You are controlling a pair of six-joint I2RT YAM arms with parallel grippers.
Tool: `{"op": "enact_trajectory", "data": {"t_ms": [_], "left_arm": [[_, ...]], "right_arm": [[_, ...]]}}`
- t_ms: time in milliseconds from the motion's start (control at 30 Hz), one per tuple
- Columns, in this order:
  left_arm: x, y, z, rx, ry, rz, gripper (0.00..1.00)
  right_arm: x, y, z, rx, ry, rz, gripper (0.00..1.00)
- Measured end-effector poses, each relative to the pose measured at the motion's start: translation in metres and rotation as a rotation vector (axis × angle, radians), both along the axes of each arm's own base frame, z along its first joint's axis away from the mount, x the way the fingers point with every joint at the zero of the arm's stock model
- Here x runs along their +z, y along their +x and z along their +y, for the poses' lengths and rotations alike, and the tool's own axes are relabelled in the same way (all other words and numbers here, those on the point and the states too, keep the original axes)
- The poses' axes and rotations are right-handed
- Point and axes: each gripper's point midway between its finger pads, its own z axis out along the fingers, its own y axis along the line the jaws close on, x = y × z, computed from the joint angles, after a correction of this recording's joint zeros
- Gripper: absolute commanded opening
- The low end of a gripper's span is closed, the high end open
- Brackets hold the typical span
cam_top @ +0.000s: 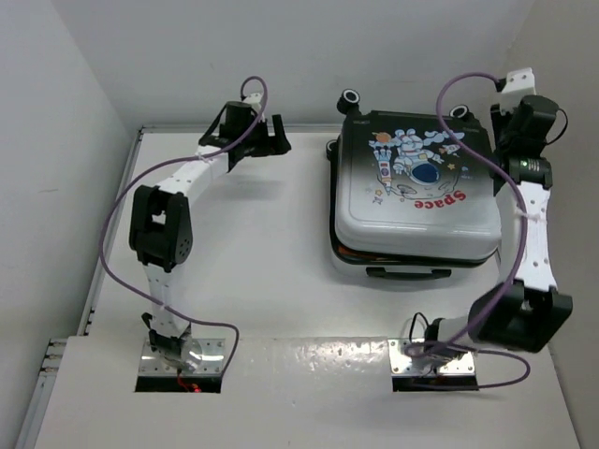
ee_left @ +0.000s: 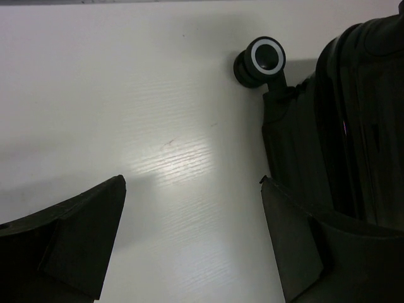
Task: Pack the luggage
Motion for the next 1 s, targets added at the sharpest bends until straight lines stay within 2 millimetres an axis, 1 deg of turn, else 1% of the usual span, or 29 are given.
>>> {"op": "enact_trajectory", "data": {"t_ms": [100,167,233,300,433,533,567,600,667,733,833,900,1000], "left_arm": [[-0.013,0.007,-0.011,-0.016,0.008,0.019,0.91],[-0.020,0.012,-0.012,-0.014,0.015,0.029,0.91],[-0.025,0.017,-0.014,-0.011,0.019,0.034,0.91],[-0.031,0.020,-0.015,-0.004,0.021,0.044,0.91],[-0.043,0.024,-0.018,0.007,0.017,0.065,0.91],[-0.055,0.024,-0.021,0.013,0.008,0.093,0.91],[-0.057,0.023,-0.022,0.012,0.004,0.101,0.91],[-0.060,0.022,-0.023,0.010,-0.001,0.114,0.91],[-0.065,0.019,-0.025,0.004,-0.021,0.128,0.91],[-0.073,0.016,-0.026,0.000,-0.048,0.143,0.91],[-0.096,0.003,-0.026,-0.012,-0.067,0.220,0.91],[-0.102,0.003,-0.027,-0.021,-0.067,0.230,0.91],[-0.111,0.008,-0.032,-0.032,-0.062,0.232,0.91]], "right_arm": [[-0.043,-0.001,-0.052,-0.107,-0.026,0.145,0.45],[-0.069,-0.004,-0.074,-0.140,-0.033,0.224,0.47],[-0.094,-0.009,-0.090,-0.159,-0.038,0.300,0.47],[-0.119,-0.010,-0.098,-0.161,-0.038,0.366,0.47],[-0.166,-0.011,-0.101,-0.123,-0.016,0.456,0.47],[-0.189,-0.016,-0.105,-0.096,-0.010,0.469,0.47],[-0.201,-0.020,-0.109,-0.089,0.008,0.458,0.48],[-0.205,-0.022,-0.111,-0.087,0.015,0.458,0.48],[-0.219,-0.021,-0.111,-0.033,0.086,0.432,0.50],[-0.232,-0.019,-0.107,0.026,0.158,0.417,0.53],[-0.251,-0.014,-0.104,0.068,0.223,0.418,0.53],[-0.265,-0.012,-0.101,0.077,0.254,0.435,0.53],[-0.297,-0.009,-0.093,0.075,0.291,0.497,0.51]]}}
